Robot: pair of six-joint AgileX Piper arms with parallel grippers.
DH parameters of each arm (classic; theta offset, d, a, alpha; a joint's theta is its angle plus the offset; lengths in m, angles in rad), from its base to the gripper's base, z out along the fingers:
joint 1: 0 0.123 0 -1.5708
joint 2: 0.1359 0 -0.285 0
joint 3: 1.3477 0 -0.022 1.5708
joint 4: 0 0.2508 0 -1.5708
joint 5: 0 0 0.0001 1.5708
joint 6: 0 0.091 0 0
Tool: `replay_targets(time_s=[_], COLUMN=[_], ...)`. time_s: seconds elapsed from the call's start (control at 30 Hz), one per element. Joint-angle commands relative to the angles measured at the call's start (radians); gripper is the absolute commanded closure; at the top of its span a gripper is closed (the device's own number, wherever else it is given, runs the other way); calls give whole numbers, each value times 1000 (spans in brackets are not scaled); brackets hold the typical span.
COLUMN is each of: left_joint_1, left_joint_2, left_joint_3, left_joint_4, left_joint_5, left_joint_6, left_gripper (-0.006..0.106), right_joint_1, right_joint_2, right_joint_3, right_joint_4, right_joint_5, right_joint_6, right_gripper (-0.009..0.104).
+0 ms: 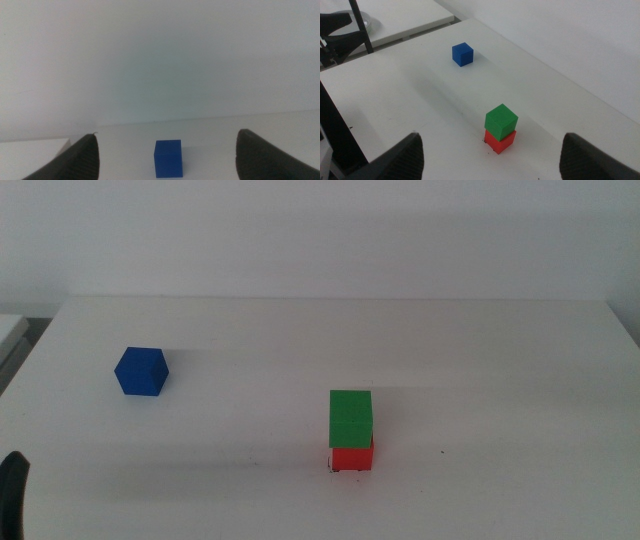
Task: Stack red cubes first, then green, then blue cubes in a specific spot.
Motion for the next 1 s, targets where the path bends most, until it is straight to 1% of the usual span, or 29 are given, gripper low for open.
replay_targets(time_s=[0.0,0.07,0.13,0.2,0.23,0.33,0.47,0.6,0.7,0.77,0.83,0.87,0.97], left_joint_1=[-6,-6,-6,-6,-6,-6,-6,-6,-6,-6,-6,-4,11], left_joint_2=[-3,241,471,656,749,979,1229,1397,1505,1559,1615,1638,1729], left_joint_3=[1,-189,-408,-594,-689,-920,-1160,-1292,-1357,-1384,-1394,-1400,-1447], left_joint_4=[-3,-5,-7,-10,-27,-60,-47,-34,27,63,116,132,141], left_joint_5=[-11,160,398,605,695,919,1132,1095,1094,1073,1049,1049,1036], left_joint_6=[-3,-32,-42,-42,-40,-40,-40,-62,-133,-128,-116,-123,-125], left_gripper=[8,8,8,8,8,8,8,8,8,8,8,8,8], right_joint_1=[-5,-5,-5,-5,-5,-5,-5,-5,-5,-5,-5,-5,-5], right_joint_2=[3,3,3,3,3,3,3,3,3,3,3,3,3], right_joint_3=[5,5,5,5,5,5,5,5,5,5,5,5,5], right_joint_4=[-12,-12,-10,-10,-10,-10,-10,-10,-10,-10,-10,-10,-10], right_joint_5=[-9,-9,-9,-9,-9,-9,-9,-9,-9,-9,-9,-9,-9], right_joint_6=[-5,-5,-5,-5,-5,-5,-5,-5,-5,-5,-5,-5,-5], right_gripper=[13,13,13,13,13,13,13,13,13,13,13,13,13])
